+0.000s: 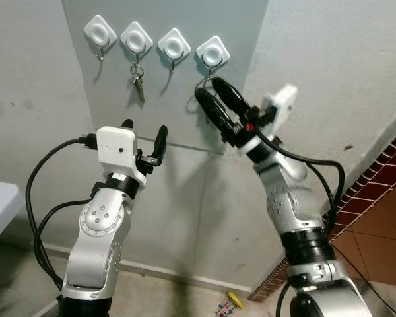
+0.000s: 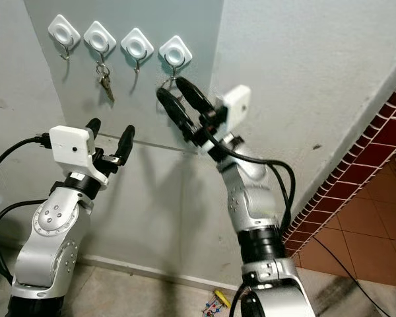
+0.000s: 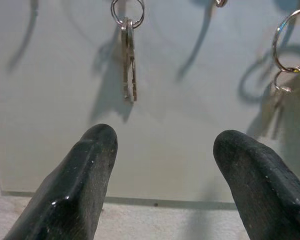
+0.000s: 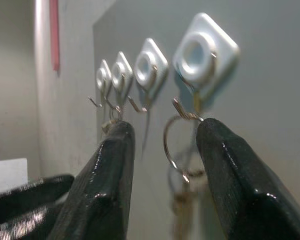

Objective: Hang keys on a hook

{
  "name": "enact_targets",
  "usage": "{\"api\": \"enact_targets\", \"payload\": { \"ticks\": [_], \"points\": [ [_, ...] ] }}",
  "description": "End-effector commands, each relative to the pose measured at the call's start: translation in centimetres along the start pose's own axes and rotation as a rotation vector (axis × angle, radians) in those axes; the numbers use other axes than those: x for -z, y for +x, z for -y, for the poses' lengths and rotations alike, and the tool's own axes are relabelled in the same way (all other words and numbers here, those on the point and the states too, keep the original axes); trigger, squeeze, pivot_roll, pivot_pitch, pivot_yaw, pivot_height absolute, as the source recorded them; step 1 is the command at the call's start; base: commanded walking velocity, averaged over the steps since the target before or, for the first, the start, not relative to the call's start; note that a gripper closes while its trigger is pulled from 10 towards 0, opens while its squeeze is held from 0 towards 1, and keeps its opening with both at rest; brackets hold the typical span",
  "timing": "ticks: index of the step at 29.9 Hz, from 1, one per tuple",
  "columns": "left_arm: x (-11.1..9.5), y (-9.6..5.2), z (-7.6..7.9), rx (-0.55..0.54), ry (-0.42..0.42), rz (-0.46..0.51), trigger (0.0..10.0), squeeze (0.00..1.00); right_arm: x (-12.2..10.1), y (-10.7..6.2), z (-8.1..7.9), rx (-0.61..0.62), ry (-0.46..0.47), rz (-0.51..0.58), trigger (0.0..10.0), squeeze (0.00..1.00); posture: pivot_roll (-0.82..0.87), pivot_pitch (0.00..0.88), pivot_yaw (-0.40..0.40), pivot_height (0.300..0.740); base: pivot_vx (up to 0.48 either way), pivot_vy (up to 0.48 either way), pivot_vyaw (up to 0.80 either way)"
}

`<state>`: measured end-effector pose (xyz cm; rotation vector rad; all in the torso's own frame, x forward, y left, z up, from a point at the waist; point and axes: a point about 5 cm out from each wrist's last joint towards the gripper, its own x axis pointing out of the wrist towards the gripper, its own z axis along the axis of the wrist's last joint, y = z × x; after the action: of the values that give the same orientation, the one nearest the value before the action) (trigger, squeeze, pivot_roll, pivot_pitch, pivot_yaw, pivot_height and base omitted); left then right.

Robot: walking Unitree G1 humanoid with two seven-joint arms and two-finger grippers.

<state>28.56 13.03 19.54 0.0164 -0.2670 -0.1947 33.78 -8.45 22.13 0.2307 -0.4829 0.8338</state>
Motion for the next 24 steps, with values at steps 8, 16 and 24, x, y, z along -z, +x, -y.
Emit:
{"api": "enact_targets", "payload": {
  "ticks": [8, 16, 24],
  "points": [
    [2.8, -1.0, -0.4, -0.057, 0.027, -0.08, 10.0, 0.0, 3.7, -3.1, -0.3, 0.045, 0.007, -0.152, 10.0, 0.0, -0.02, 0.0, -0.066, 0.74, 0.0, 0.0, 0.0],
    [9.9, -4.2, -1.5, -0.15, 0.068, -0.294, 10.0, 0.0, 9.4, -9.2, 0.5, 0.243, 0.037, -0.404, 10.0, 0.0, -0.02, 0.0, -0.063, 0.74, 0.0, 0.0, 0.0],
    [15.7, -7.9, -2.0, -0.188, 0.079, -0.493, 10.0, 0.0, 13.3, -15.3, 0.7, 0.454, 0.038, -0.68, 10.0, 0.0, -0.04, 0.0, -0.05, 0.74, 0.0, 0.0, 0.0]
  ]
}}
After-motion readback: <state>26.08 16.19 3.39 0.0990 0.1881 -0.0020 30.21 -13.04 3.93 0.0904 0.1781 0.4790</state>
